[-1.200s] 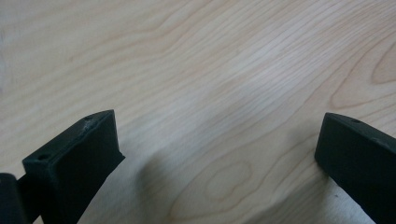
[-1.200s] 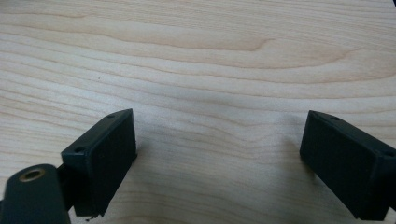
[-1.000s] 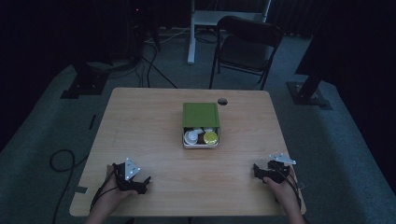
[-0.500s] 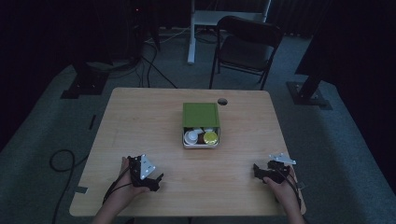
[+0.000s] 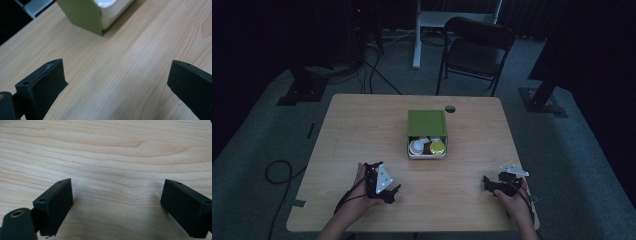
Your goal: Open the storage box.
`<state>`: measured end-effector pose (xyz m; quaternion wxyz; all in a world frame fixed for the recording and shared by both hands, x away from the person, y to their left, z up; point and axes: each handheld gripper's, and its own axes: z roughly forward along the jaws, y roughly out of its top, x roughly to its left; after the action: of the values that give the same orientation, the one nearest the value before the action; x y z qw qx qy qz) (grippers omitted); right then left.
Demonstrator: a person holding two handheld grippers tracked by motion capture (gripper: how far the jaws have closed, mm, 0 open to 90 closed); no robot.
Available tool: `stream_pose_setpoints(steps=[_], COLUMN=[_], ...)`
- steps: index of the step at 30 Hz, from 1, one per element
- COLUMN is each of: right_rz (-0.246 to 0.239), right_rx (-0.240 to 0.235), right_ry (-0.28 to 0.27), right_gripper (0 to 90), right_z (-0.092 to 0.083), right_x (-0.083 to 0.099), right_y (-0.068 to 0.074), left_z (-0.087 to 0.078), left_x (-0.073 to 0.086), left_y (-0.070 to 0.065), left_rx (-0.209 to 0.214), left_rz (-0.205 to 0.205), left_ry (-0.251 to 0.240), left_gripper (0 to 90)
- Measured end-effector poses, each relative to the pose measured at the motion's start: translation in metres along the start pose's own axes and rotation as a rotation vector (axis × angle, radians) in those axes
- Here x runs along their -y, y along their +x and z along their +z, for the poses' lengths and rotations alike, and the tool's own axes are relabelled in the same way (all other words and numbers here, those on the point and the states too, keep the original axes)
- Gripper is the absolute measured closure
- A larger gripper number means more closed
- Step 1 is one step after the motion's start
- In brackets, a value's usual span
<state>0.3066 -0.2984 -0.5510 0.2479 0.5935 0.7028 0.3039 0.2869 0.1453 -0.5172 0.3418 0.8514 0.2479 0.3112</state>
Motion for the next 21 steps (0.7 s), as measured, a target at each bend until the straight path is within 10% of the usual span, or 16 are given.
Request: stream_pose_setpoints(steps=[21], right_rz=[0.0], right_rx=[-0.001], right_ry=[0.001], right_gripper=[10.3], right_z=[0.0], right_x=[0.0], right_y=[0.0], left_z=[0.026], left_x=[-0.036], left_y=[-0.026], left_rx=[0.008], left_rz=[0.168], left_ry=[-0.045], left_gripper=[1.8])
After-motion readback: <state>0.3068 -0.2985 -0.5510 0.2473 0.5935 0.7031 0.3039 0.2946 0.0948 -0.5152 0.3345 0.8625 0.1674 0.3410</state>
